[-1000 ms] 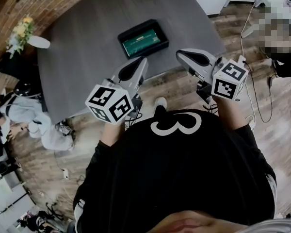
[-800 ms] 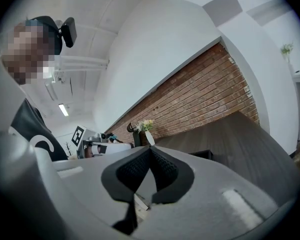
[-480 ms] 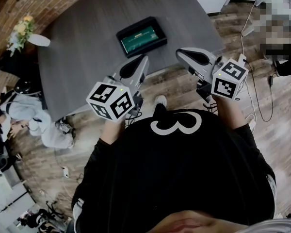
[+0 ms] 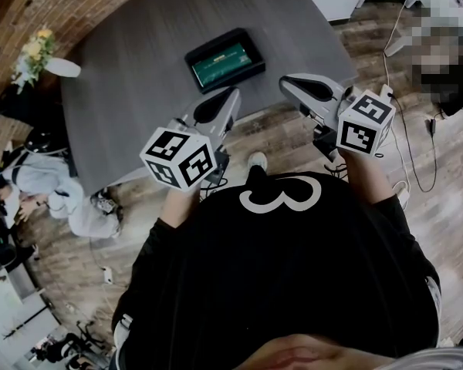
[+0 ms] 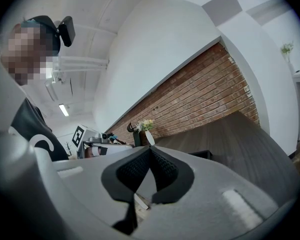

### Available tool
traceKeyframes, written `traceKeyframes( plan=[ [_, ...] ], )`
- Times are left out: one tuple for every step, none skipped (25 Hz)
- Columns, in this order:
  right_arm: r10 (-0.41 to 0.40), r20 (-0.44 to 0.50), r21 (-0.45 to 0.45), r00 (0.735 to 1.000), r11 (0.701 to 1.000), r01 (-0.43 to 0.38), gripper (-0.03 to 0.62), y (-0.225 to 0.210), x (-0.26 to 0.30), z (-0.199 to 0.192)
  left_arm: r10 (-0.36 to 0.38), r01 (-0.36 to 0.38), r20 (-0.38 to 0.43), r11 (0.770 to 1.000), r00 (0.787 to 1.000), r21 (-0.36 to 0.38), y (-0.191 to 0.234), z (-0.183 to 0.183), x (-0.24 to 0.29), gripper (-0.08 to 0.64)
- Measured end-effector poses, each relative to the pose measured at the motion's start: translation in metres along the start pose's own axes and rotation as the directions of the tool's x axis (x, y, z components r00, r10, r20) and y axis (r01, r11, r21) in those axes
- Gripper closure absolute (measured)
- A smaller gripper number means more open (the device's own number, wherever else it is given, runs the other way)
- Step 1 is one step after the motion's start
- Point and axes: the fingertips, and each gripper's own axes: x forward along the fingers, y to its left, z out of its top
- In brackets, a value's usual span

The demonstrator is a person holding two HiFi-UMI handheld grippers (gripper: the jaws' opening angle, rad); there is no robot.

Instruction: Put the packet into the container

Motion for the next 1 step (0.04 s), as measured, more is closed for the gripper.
traceKeyframes(
  plan=[
    [-0.002, -0.005, -0.001, 1.0, 1.0, 0.002, 0.591, 0.0005, 0.0012, 0.0009, -0.002, 0.002, -0.002, 1.0, 1.0, 0.0, 0.0009, 0.001, -0.0002, 0.549]
  ],
)
